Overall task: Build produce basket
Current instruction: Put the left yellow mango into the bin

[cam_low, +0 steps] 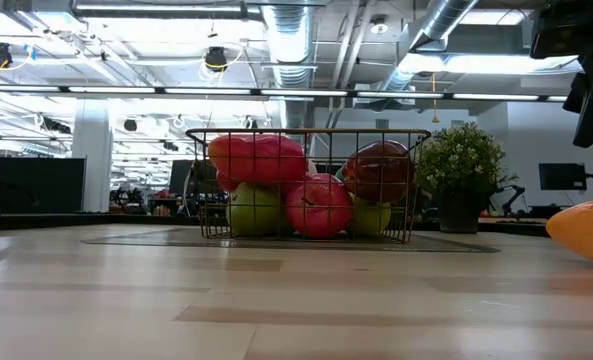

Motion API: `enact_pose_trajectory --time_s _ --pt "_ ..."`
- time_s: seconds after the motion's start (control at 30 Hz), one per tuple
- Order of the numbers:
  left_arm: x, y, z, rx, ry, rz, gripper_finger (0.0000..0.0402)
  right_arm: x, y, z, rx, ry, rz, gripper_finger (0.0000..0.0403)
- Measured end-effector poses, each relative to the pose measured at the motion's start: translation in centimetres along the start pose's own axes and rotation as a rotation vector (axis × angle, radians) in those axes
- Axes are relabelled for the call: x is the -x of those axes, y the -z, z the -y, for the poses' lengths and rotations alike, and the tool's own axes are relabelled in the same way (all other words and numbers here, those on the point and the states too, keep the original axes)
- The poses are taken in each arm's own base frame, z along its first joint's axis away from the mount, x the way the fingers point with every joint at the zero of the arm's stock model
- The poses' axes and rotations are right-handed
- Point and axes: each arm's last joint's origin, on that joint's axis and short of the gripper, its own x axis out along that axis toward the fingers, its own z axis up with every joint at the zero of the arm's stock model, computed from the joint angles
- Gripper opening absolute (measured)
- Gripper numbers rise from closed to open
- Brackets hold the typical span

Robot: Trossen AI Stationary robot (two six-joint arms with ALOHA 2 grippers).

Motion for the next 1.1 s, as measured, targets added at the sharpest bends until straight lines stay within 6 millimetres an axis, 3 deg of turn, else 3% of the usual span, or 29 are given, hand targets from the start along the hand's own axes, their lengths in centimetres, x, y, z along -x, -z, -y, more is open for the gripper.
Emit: enact_pose_trajectory --time_s 0.23,0.7,0.87,1.1 --pt "-1.2 1.3 -0.6 0.111 0.029 0.004 0.0304 0.0 0.0 0.0 0.000 0.001 0.000 0.0007" --pt "-7.0 1.3 -0.5 0.176 0.044 -0.070 0.0304 0.0 0.0 0.0 -0.003 0.000 0.000 0.0007" --pt "-8.0 1.3 -0.8 0.163 0.020 -0.071 0.0303 0.0 0.0 0.0 -0.003 0.000 0.000 0.0007" --pt "-8.2 0.1 -0.4 0.098 0.020 -0.081 0.0257 0.0 0.0 0.0 -0.003 0.001 0.000 0.0007"
